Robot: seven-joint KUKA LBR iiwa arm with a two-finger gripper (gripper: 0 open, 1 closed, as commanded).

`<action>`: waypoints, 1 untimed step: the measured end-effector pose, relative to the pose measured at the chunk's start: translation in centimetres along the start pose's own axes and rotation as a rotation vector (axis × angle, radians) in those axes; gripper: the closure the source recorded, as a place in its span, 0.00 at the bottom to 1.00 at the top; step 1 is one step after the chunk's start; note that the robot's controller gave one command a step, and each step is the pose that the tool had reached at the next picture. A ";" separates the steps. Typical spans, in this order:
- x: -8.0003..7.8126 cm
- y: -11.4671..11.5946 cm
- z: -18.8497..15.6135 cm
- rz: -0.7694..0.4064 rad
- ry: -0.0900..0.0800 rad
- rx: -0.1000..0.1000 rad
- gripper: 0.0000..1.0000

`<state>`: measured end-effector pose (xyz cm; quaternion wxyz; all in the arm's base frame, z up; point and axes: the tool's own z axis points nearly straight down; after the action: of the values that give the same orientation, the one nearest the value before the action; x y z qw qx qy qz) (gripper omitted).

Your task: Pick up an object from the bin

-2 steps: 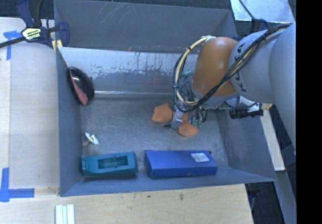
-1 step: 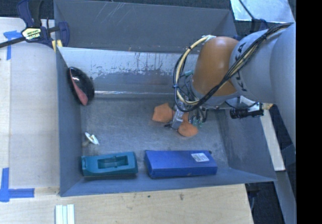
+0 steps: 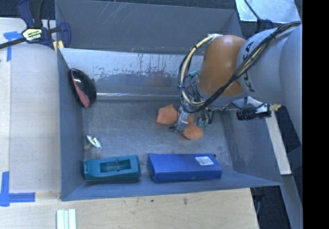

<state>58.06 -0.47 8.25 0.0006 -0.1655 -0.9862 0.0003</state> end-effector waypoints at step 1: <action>-0.1 0.0 -1.4 0.000 -0.003 -0.001 1.00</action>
Offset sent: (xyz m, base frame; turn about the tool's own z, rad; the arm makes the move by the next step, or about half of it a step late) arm 0.0000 0.0001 0.0091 0.0000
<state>58.15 -0.49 9.60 -0.0009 -0.1654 -0.9862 -0.0001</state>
